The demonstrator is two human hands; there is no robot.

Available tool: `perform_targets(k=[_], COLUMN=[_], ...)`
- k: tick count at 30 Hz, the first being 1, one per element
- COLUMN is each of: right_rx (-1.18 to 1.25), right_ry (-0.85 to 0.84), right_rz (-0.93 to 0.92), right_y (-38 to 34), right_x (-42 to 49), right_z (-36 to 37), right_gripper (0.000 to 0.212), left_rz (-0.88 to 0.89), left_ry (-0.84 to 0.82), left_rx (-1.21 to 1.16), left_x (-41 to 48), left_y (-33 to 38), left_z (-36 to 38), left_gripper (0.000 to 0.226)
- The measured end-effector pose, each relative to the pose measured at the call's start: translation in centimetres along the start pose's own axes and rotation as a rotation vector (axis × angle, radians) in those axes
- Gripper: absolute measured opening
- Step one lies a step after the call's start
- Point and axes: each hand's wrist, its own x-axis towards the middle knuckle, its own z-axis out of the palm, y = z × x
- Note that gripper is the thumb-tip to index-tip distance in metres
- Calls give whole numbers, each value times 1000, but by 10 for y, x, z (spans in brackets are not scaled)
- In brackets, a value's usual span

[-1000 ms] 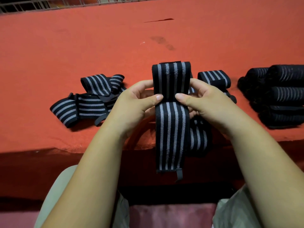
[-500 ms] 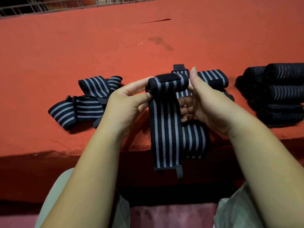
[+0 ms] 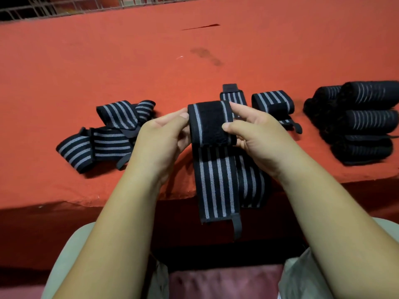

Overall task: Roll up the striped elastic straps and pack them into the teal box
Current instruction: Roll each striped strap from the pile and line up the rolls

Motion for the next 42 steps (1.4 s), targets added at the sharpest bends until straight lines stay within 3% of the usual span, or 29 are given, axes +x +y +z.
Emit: perform_targets(k=[7, 12, 17, 25, 31, 38, 42], right_rx=[-164, -129, -109, -144, -63, -105, -102], right_ry=[-88, -100, -104, -94, -87, 38, 96], right_rz=[-65, -76, -59, -9, -57, -135, -158], right_y=[-12, -9, -2, -2, -1, -1, -2], right_x=[-10, -8, -2, -2, -2, 0, -1], right_z=[3, 1, -6, -13, -17, -17, -15], right_gripper=[49, 53, 70, 23, 34, 29, 23], left_rz=[31, -22, -55, 33, 31, -92, -166], left_ry=[-47, -152, -236, -239, -249, -210, -179], left_rx=[148, 195, 163, 34, 32, 53, 42], left_x=[-1, -6, -2, 2, 4, 2, 2], left_y=[3, 6, 4, 0, -1, -1, 0], left_z=[-3, -9, -20, -20, -20, -17, -16], left_gripper=[30, 54, 72, 51, 57, 30, 29])
